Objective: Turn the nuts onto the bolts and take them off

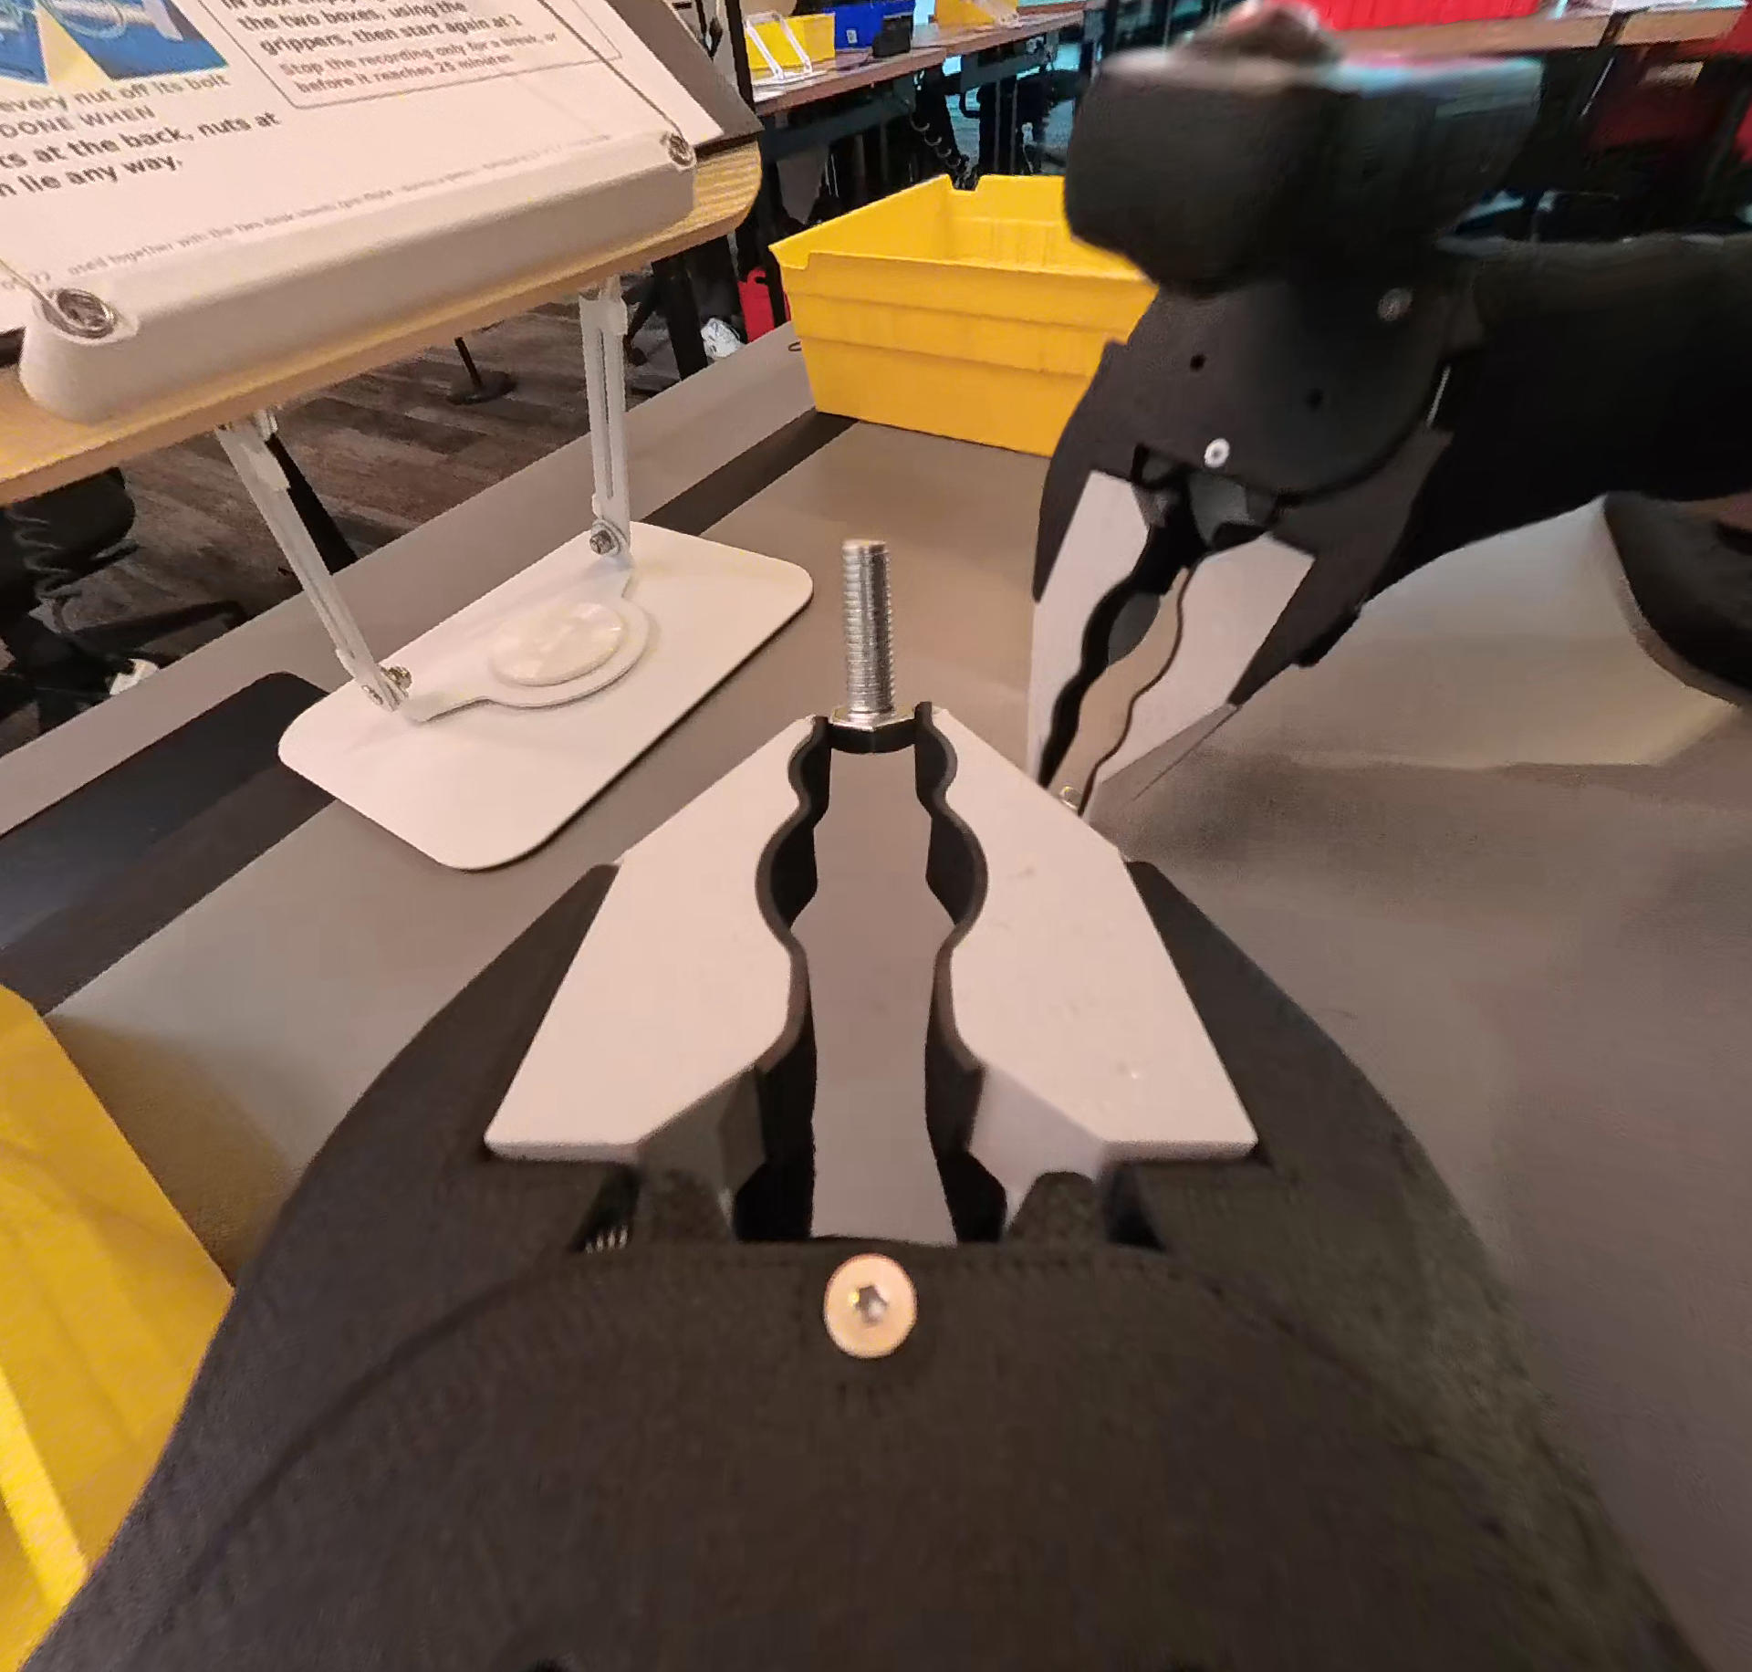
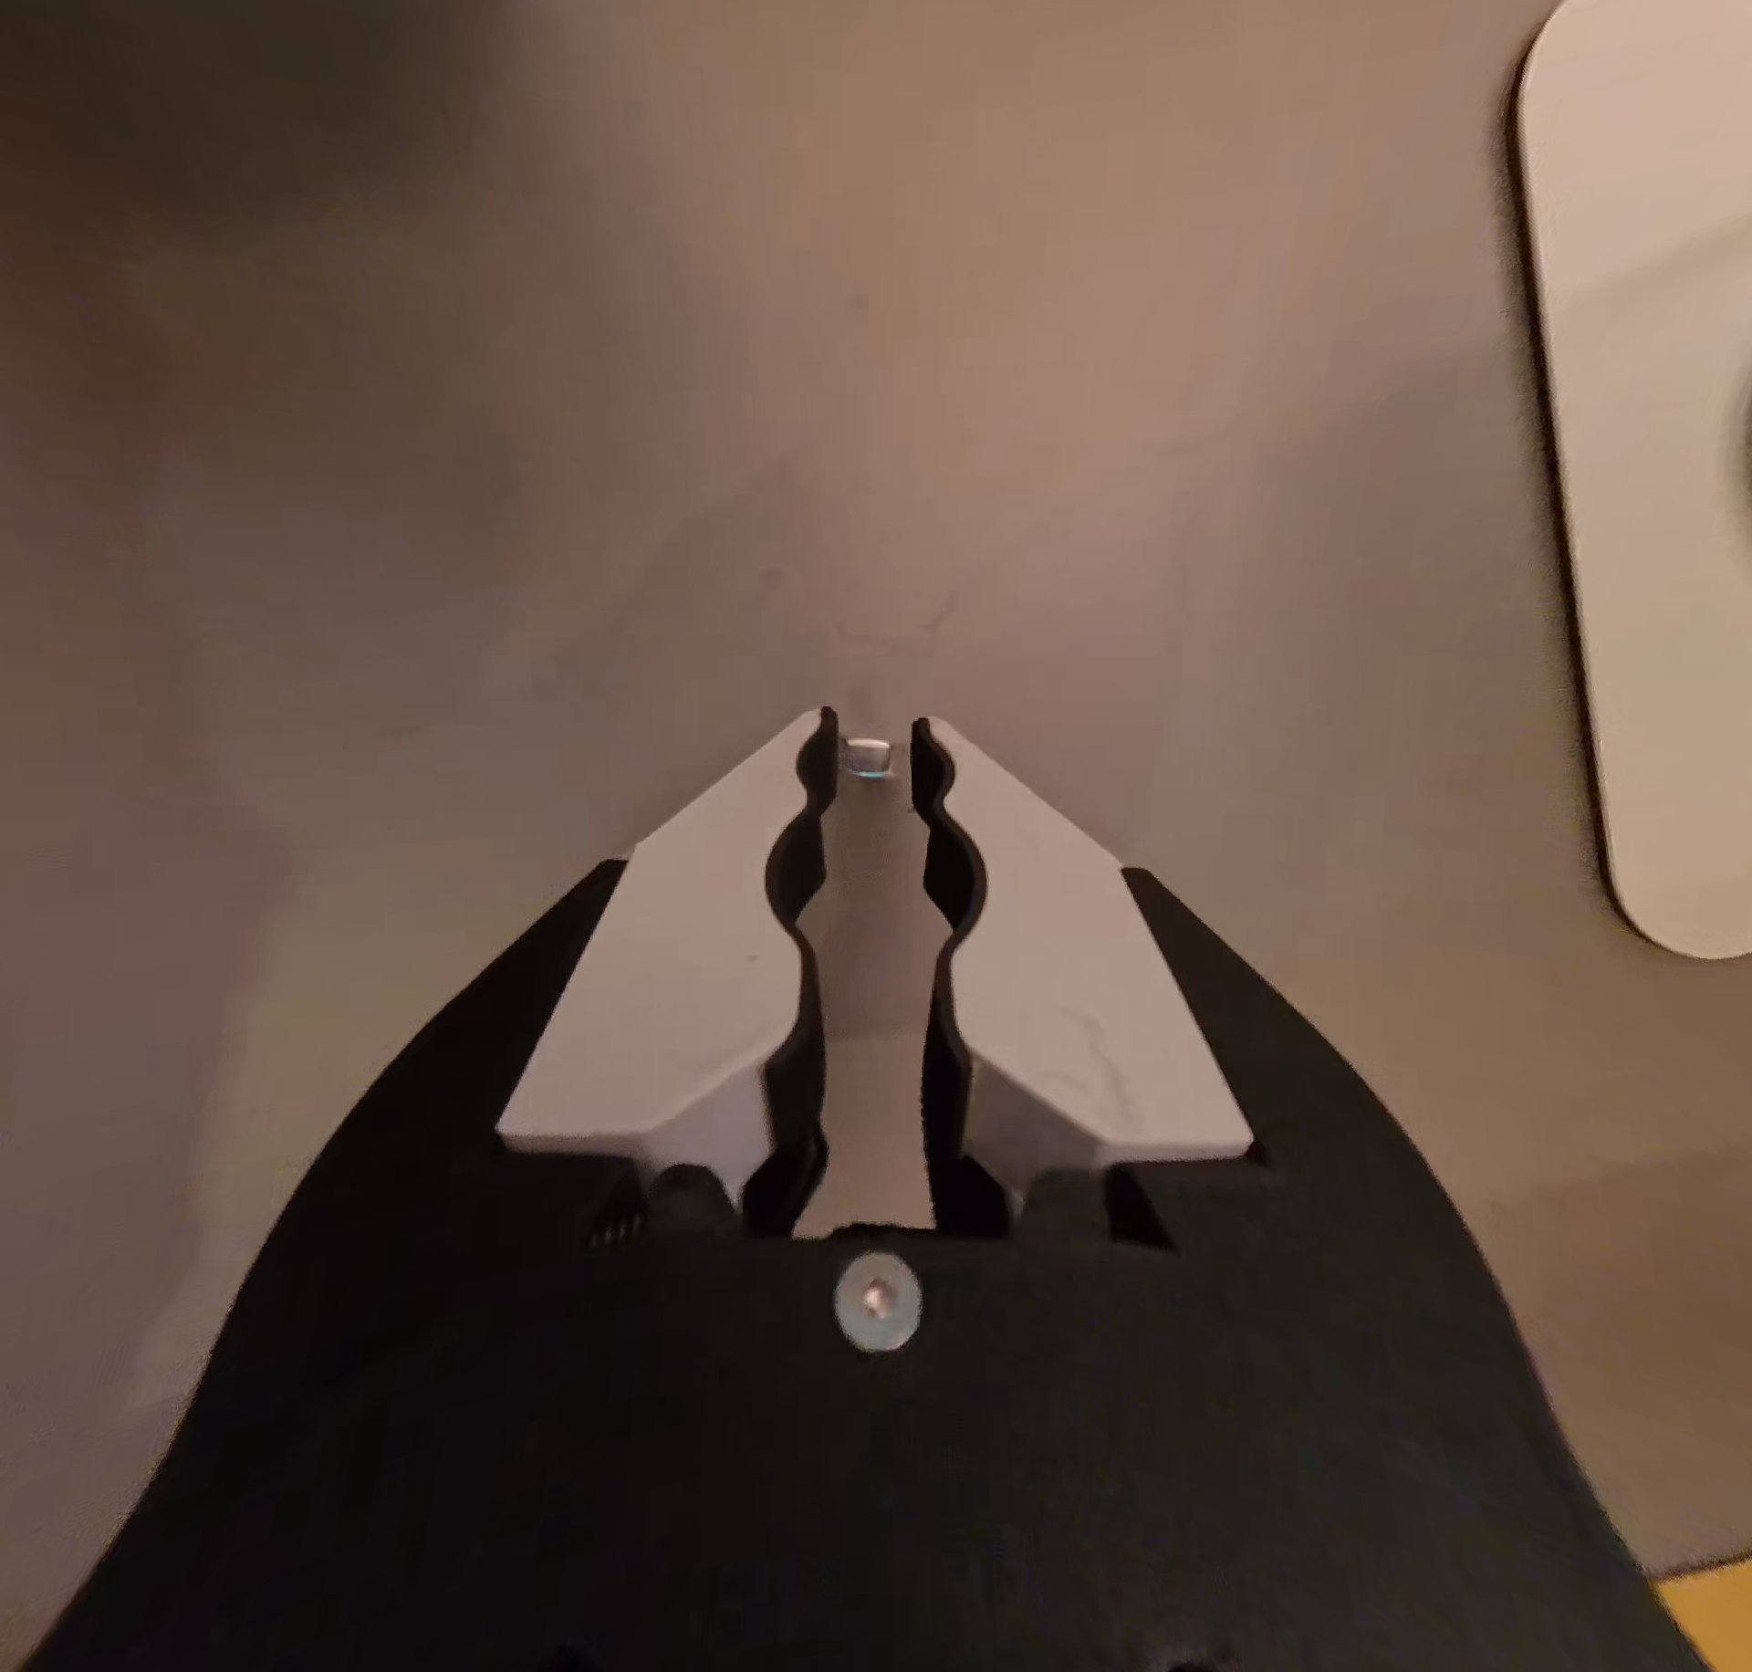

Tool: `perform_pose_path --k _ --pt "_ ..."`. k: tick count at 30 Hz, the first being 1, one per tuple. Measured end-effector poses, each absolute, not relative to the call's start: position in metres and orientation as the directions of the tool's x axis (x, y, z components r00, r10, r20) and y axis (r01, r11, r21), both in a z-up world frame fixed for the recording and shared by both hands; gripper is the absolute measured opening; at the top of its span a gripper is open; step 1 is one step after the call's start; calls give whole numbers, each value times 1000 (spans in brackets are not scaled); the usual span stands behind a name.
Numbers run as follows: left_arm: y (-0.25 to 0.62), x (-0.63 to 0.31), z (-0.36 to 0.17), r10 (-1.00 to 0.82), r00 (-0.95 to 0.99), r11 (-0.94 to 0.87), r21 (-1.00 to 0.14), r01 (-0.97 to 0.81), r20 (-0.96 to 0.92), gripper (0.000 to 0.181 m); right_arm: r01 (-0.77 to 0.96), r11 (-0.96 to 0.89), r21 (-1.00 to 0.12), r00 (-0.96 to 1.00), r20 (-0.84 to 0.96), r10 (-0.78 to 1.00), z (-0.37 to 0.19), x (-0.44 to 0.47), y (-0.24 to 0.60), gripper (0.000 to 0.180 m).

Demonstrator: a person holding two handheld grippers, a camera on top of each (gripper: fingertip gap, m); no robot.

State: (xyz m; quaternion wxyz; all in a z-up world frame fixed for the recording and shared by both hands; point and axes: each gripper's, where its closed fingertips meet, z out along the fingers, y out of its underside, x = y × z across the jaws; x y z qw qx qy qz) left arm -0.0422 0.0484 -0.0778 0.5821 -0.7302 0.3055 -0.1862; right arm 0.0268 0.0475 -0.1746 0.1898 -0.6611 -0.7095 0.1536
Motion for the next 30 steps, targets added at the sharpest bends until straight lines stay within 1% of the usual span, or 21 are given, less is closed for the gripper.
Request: perform_pose_path --k 2,4,8,9,11,12,16,18,20,21,23,25,26,29,30 --pt "50 -41 -77 -665 742 -133 -965 -227 -83 16 887 66 -457 -41 64 997 -180 30 49 8" --pt "50 -39 -78 -670 738 -134 -965 -226 -80 15 879 51 -475 -36 41 999 -181 33 47 4" --pt "50 -38 -80 -671 737 -136 -964 -230 -82 16 852 5 -524 -2 7 1000 -174 43 43 3" --pt "50 -38 -80 -671 737 -138 -964 -229 -79 16 852 -10 -524 15 6 1000 -174 49 45 3" --pt "51 -38 -82 -669 739 -142 -962 -234 -81 16 873 -40 -485 54 16 998 -177 63 49 3" --pt "51 -37 -81 -670 738 -143 -962 -231 -78 16 881 -37 -471 56 26 998 -177 68 49 0" --pt "50 -36 -82 -671 736 -143 -959 -245 -88 16 851 -71 -520 97 23 995 -168 71 51 0" --pt "50 -35 -83 -674 734 -145 -958 -246 -86 16 854 -127 -504 166 33 986 -169 83 61 1" --pt "51 -35 -84 -673 734 -149 -957 -250 -87 16 839 -146 -524 175 5 985 -168 89 59 1" --pt "51 -34 -85 -675 733 -150 -957 -248 -85 16 830 -142 -540 164 -8 986 -167 90 57 2" --pt "52 -34 -86 -677 732 -154 -958 -241 -75 16 837 -144 -528 156 -22 988 -170 93 53 21" --pt "53 -32 -87 -679 730 -156 -958 -241 -73 16 835 -142 -532 156 -19 988 -172 93 51 23" --pt "53 -31 -87 -680 729 -155 -958 -242 -74 16 829 -150 -538 158 -33 987 -173 91 50 23" --pt "53 -29 -88 -683 726 -156 -956 -249 -78 16 842 -150 -519 153 -36 987 -182 88 50 6" --pt "54 -29 -89 -683 726 -155 -955 -254 -82 16 844 -149 -515 144 -49 988 -184 87 48 6"
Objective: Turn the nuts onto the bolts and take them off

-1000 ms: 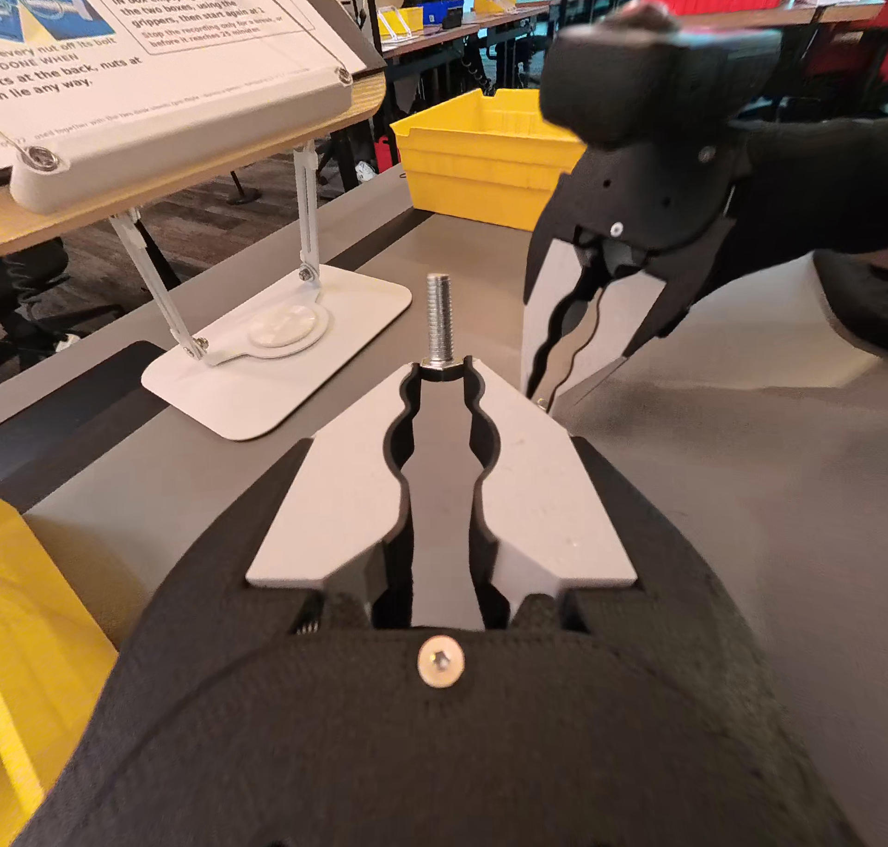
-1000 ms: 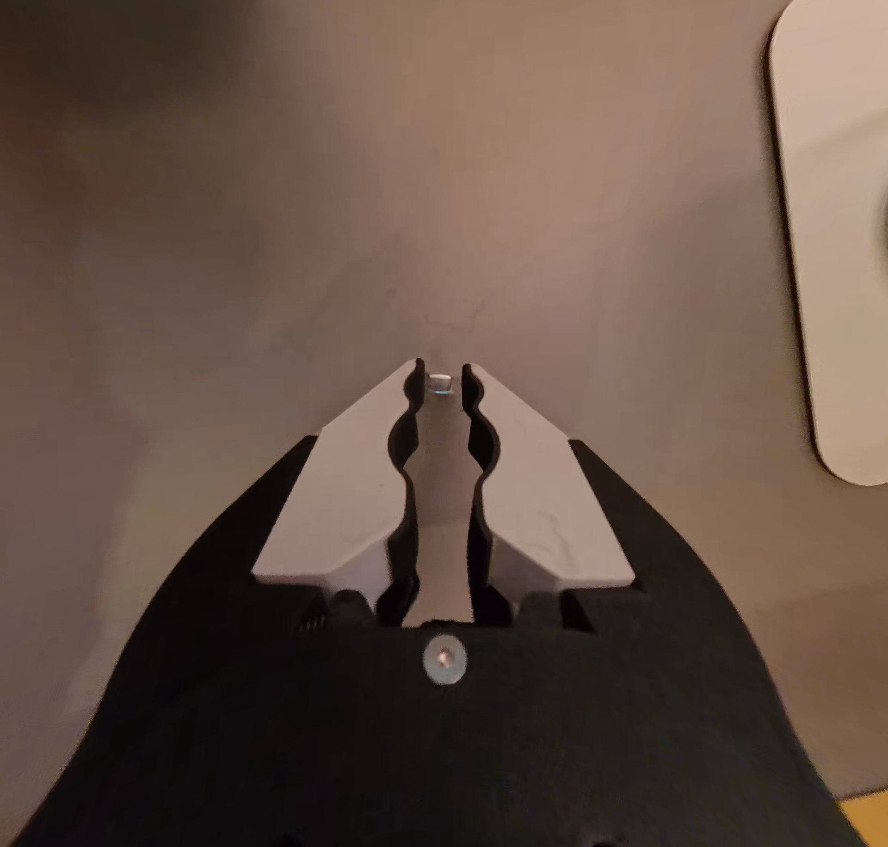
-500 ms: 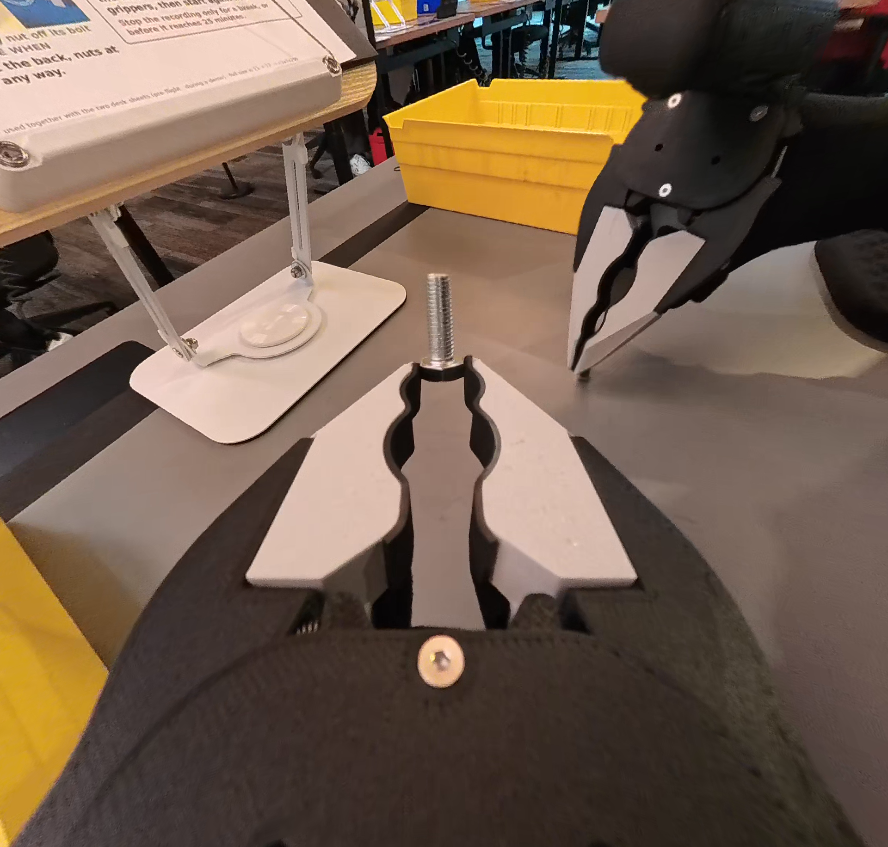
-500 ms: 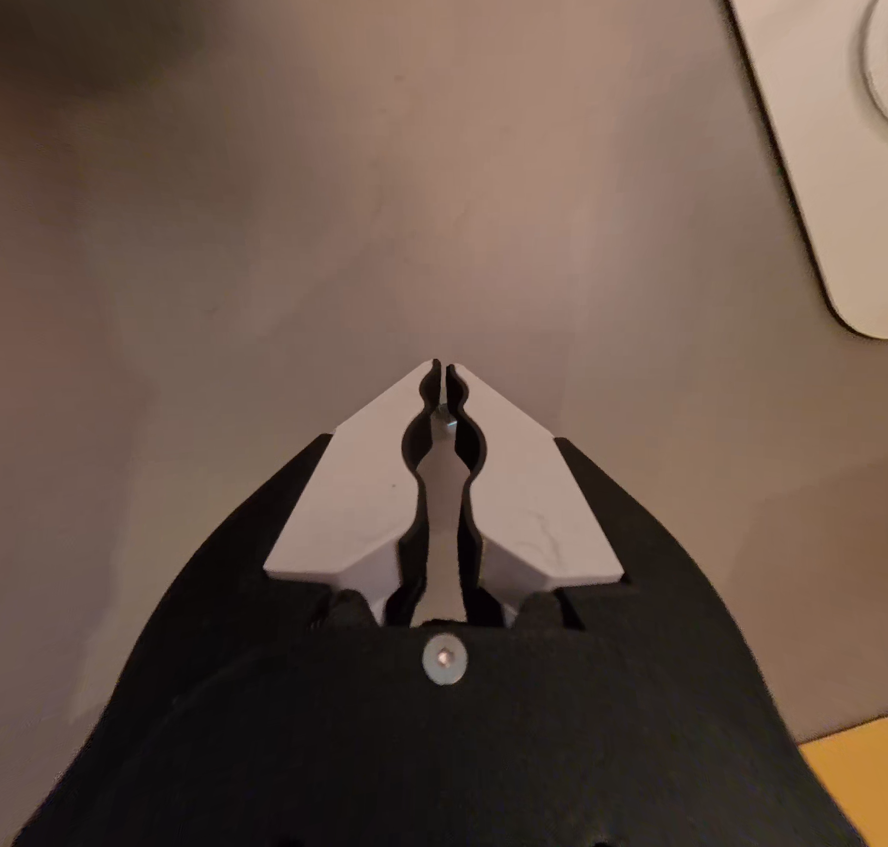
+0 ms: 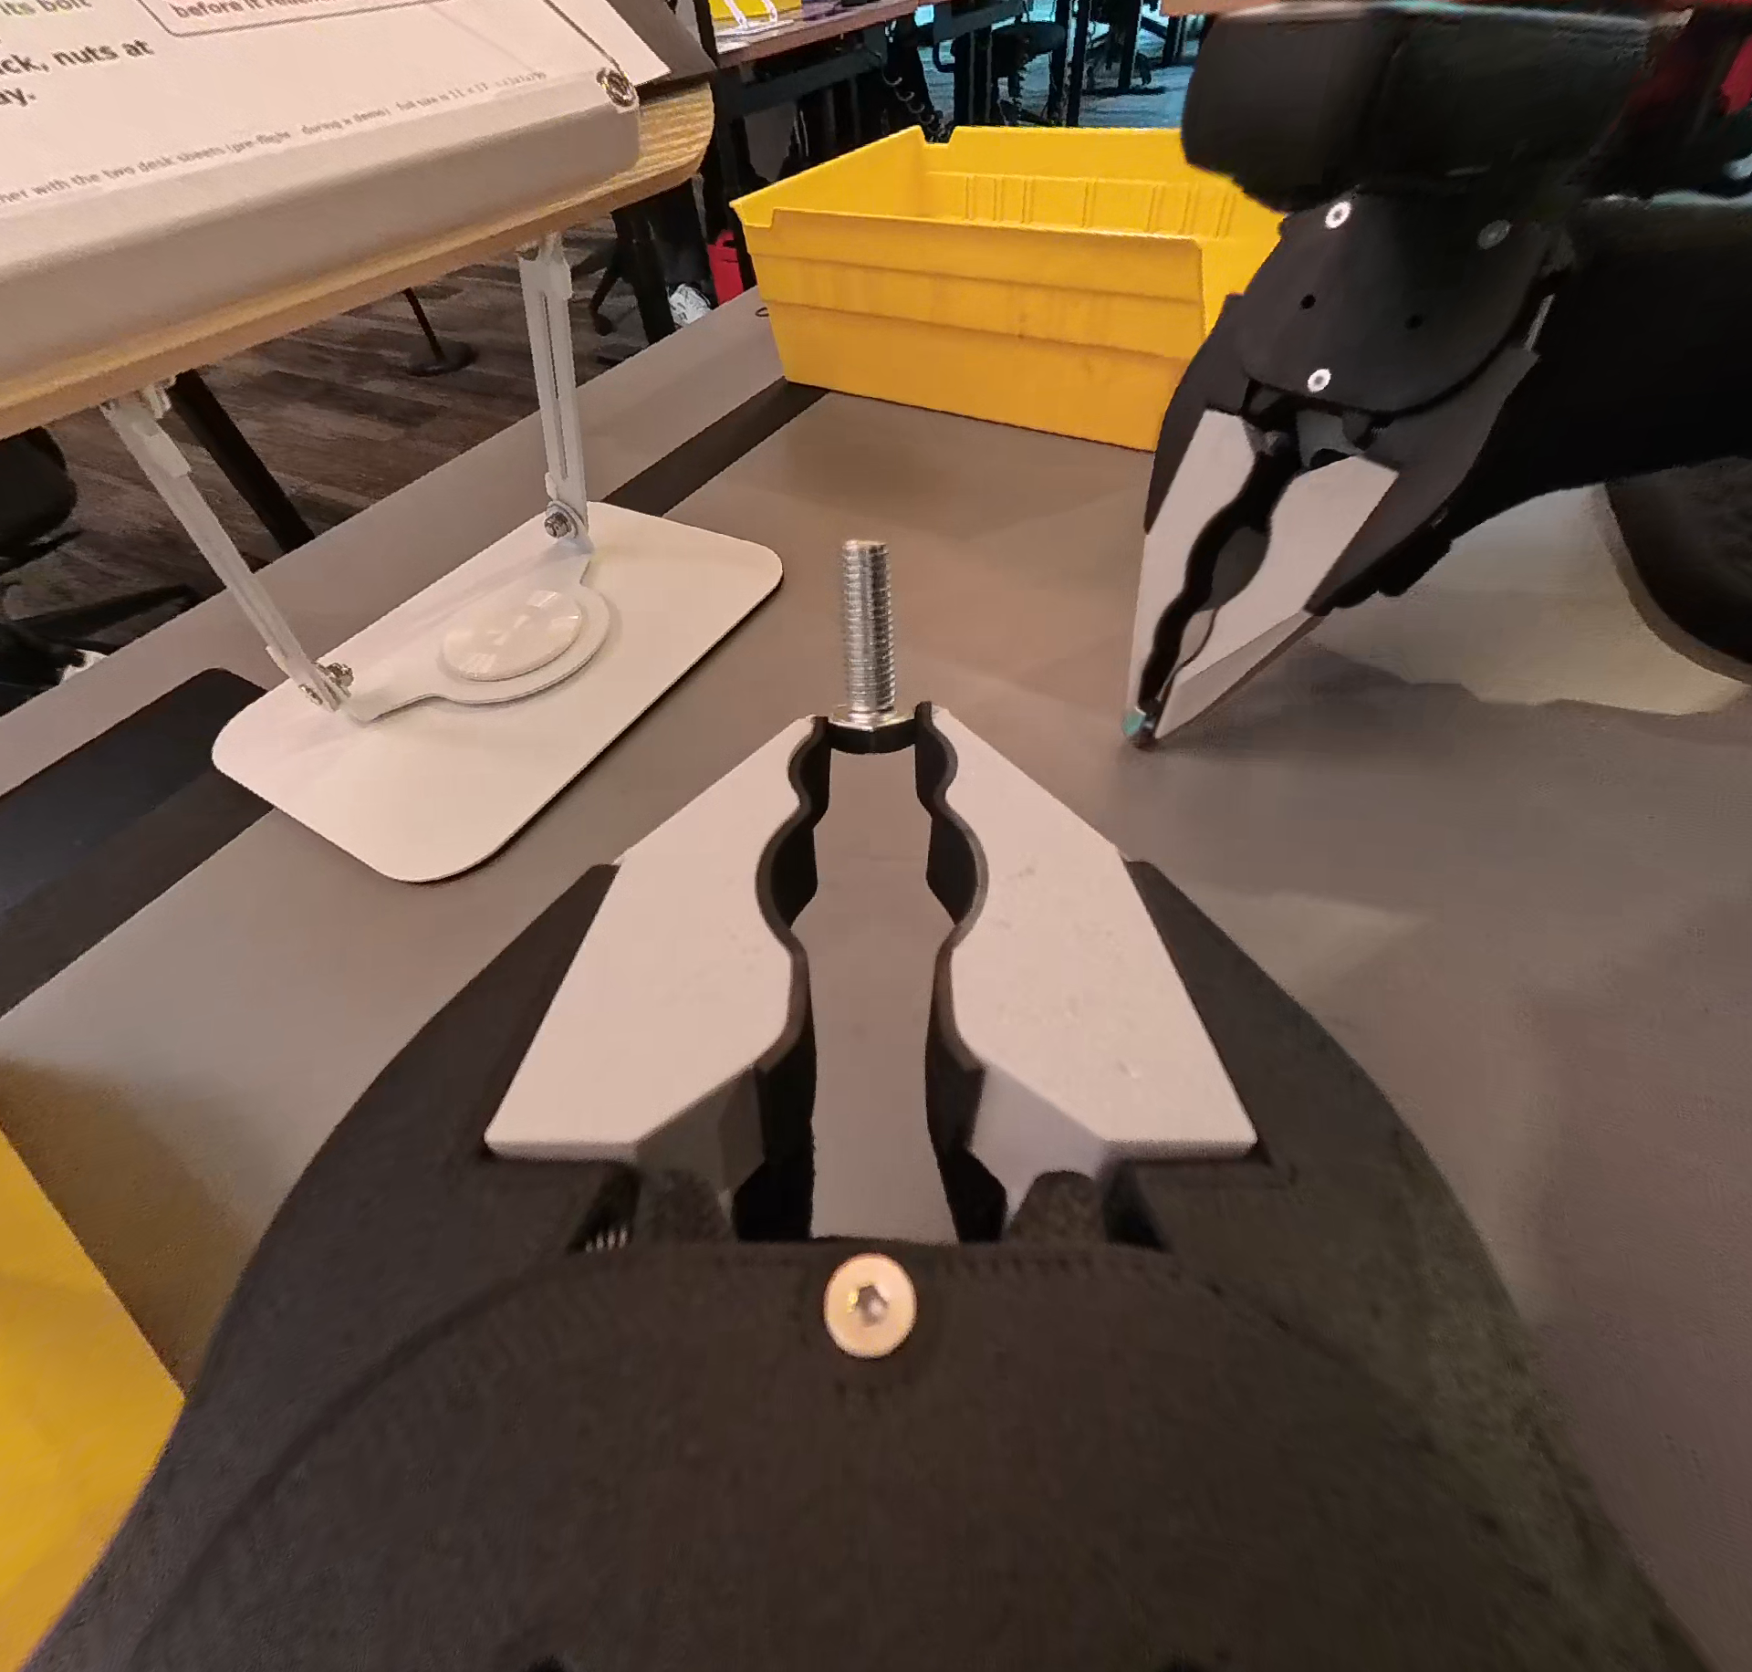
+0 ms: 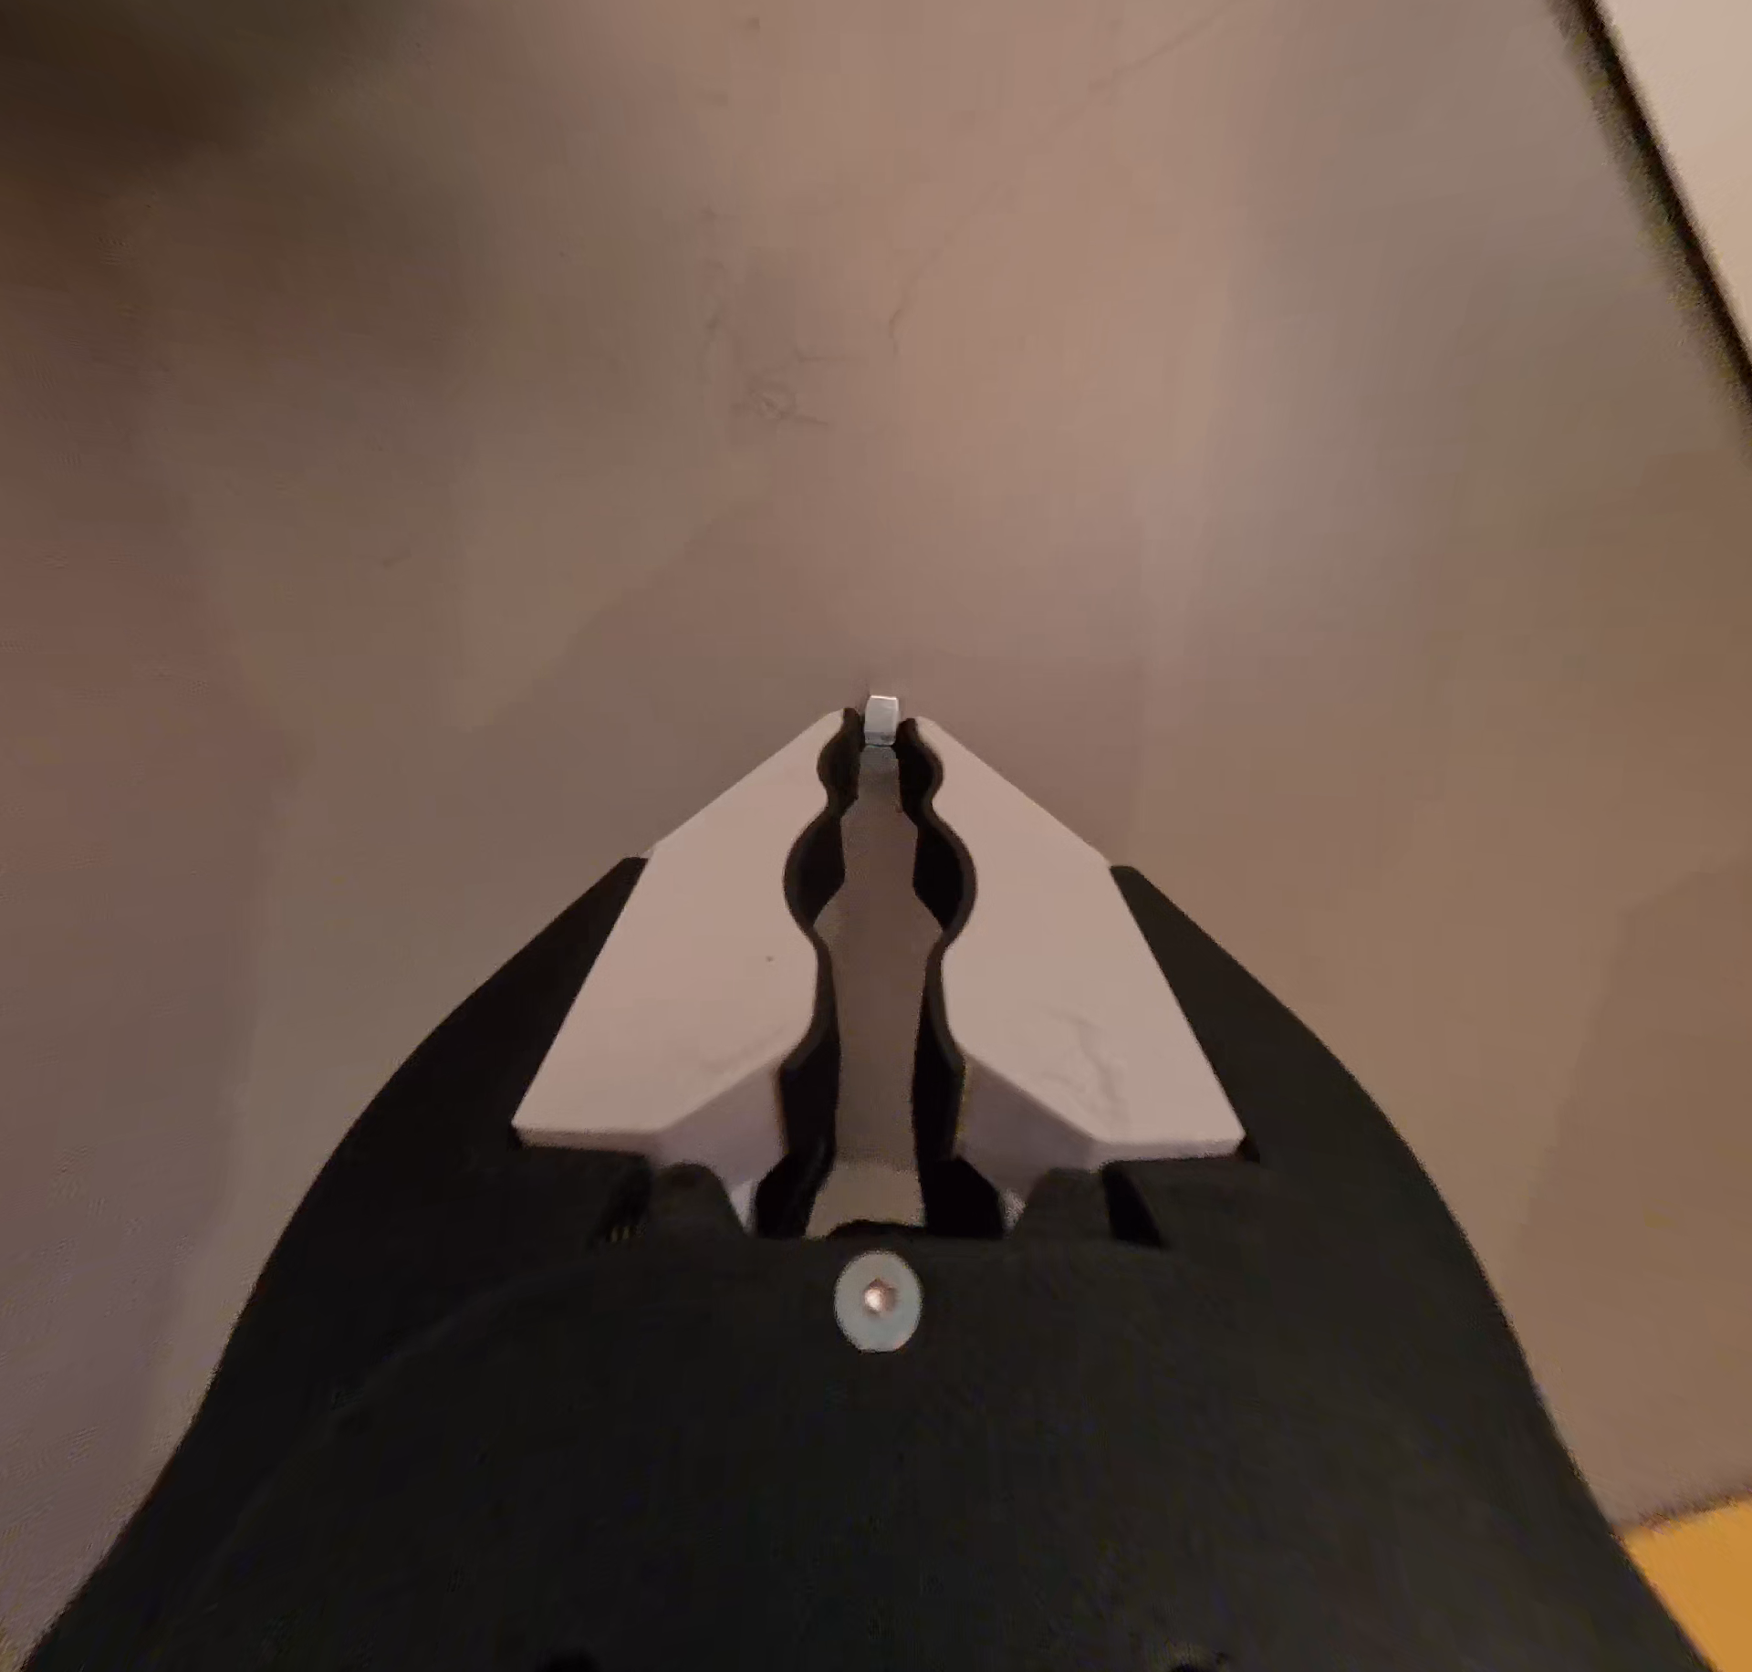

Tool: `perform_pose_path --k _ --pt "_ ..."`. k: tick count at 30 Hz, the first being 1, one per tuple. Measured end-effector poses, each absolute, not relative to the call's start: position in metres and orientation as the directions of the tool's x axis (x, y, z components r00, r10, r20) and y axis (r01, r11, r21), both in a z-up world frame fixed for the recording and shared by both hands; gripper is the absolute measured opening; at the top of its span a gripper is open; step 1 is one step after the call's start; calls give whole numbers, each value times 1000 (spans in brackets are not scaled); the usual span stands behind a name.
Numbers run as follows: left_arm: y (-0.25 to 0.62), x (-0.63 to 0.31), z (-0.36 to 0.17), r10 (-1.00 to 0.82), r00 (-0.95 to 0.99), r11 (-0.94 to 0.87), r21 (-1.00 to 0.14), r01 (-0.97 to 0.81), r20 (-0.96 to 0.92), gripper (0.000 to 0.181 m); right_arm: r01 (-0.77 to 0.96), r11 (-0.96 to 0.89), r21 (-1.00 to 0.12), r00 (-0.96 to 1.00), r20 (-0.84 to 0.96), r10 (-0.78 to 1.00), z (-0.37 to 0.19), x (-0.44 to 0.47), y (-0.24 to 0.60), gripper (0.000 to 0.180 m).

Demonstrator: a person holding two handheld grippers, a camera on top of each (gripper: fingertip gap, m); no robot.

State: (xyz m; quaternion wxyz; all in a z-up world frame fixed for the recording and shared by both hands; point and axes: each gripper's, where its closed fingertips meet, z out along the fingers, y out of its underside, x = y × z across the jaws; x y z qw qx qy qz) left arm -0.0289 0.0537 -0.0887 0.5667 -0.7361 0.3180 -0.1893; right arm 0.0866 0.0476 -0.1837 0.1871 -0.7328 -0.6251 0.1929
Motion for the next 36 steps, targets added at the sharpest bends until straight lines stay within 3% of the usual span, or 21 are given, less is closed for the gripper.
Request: perform_pose_path --k 5,8,11,15,18,21,24,28,31,36 --pt "55 -29 -88 -681 728 -156 -955 -251 -80 16 766 -171 -619 11 -253 967 -164 56 18 6" --pt "55 -29 -91 -683 726 -160 -954 -256 -80 16 808 -163 -567 9 -264 964 -176 54 21 6" --pt "55 -30 -91 -683 725 -156 -952 -263 -88 16 836 -71 -545 9 -116 993 -183 52 35 6" --pt "57 -32 -92 -680 729 -164 -953 -256 -79 16 879 121 -461 -23 213 977 -179 54 60 6" --pt "57 -32 -94 -681 728 -166 -952 -258 -78 16 901 189 -389 -72 295 953 -186 53 53 9" --pt "57 -32 -93 -680 728 -164 -951 -261 -83 16 889 194 -415 -85 266 960 -184 52 35 25" --pt "57 -32 -93 -680 729 -166 -952 -258 -79 16 861 139 -489 -37 213 976 -171 55 32 25" --pt "57 -31 -95 -682 727 -170 -951 -259 -76 16 852 132 -507 -56 162 985 -167 61 27 23" --pt "56 -29 -96 -687 723 -171 -950 -262 -76 16 820 54 -570 -29 53 998 -166 53 23 30" --pt "57 -29 -100 -686 723 -175 -947 -270 -80 16 867 30 -497 -22 20 1000 -185 53 34 25"
